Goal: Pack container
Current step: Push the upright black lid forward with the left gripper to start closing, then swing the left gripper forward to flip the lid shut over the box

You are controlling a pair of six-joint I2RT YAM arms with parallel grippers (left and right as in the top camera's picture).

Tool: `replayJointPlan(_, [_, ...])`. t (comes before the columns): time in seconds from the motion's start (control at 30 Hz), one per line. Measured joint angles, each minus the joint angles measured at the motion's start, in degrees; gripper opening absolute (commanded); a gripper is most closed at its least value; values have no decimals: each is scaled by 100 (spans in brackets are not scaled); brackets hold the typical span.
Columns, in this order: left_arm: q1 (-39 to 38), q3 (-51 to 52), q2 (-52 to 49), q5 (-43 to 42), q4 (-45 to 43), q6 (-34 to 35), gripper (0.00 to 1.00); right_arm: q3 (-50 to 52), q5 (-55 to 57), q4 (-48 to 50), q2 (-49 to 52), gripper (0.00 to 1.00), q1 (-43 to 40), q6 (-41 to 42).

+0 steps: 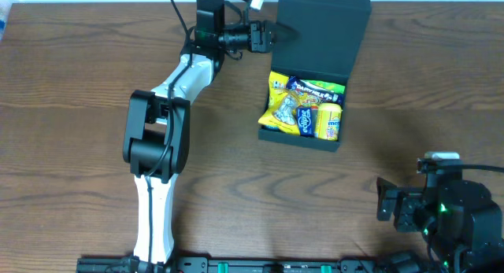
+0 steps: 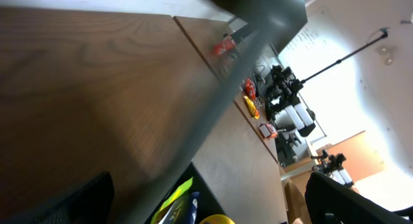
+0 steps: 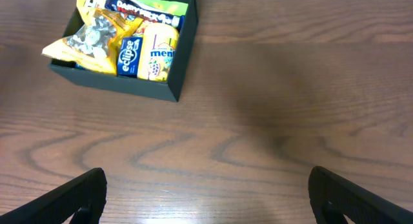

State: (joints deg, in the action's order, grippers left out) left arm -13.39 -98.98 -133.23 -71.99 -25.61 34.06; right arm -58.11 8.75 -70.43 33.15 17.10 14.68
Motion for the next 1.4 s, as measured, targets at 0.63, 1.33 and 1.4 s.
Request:
replayJointPlan(0.63, [48, -4, 380, -1008, -1064, 1086, 96, 0, 0, 2, 0, 99, 0, 0])
replayJointPlan(1.33, [76, -4, 435, -1707, -885, 1460, 96, 0, 0, 0, 0, 99, 0, 0])
replayJointPlan(1.4, [35, -4, 435, -1727, -885, 1467, 96, 0, 0, 2, 0, 99, 0, 0])
